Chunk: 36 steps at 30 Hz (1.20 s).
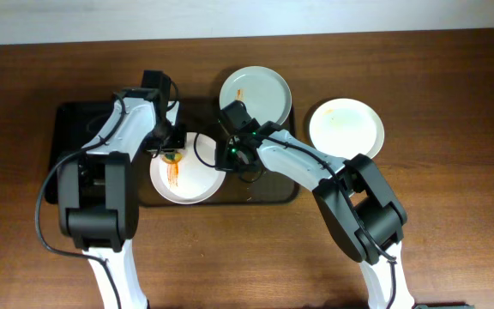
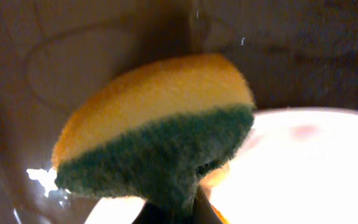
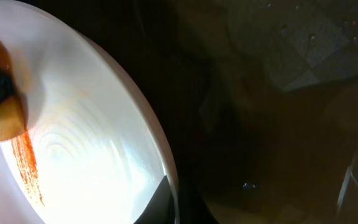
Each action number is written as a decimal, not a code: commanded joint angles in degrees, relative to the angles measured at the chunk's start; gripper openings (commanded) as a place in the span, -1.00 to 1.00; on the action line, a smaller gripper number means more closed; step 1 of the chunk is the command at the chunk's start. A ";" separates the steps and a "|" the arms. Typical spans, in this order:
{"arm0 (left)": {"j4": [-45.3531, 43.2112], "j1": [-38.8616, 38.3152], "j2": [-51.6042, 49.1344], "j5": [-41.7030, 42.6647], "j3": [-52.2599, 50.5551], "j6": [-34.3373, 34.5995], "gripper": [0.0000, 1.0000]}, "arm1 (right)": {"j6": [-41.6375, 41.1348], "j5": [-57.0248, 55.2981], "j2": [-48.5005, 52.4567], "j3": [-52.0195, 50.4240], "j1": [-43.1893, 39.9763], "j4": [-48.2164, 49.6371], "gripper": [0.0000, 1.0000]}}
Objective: Clean dirty plates on tray and stack at the side
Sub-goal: 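Scrub the bottom plate with the sponge in the left gripper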
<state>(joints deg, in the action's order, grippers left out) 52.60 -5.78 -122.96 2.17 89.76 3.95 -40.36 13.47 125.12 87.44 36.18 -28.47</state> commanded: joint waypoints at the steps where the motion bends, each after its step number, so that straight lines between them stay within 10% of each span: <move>1: 1.03 -1.25 -0.04 -0.90 -8.26 0.72 -0.99 | -0.57 -0.15 2.01 0.11 -0.26 0.02 -0.92; 10: 13.92 -1.92 -0.04 11.78 -12.74 -9.18 -0.99 | -0.57 -0.15 2.01 0.11 -0.26 0.22 -0.92; 14: 1.31 -0.90 -0.04 -7.04 -12.76 6.05 -0.99 | -0.57 -0.15 2.01 0.11 -0.26 0.26 -0.92; 18: -12.24 -0.81 -0.04 -13.18 -12.79 6.95 -0.99 | -0.55 -0.17 2.01 0.11 -0.26 0.24 -0.92; 24: 8.81 -0.85 -0.04 -9.25 -12.79 6.67 -0.99 | -0.55 -0.37 2.01 0.11 -0.26 0.28 -0.92; 32: 2.93 -0.83 -0.04 22.38 -12.79 -27.89 -0.99 | -0.55 -0.35 2.01 0.11 -0.26 0.35 -0.92; 36: -1.14 -0.81 -0.04 14.64 -12.81 -20.81 -0.99 | -0.55 -0.37 2.01 0.11 -0.26 0.33 -0.92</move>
<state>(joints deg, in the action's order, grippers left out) 54.37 -5.98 -118.63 20.49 79.31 -19.94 -40.25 14.52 125.43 87.44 36.29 -27.83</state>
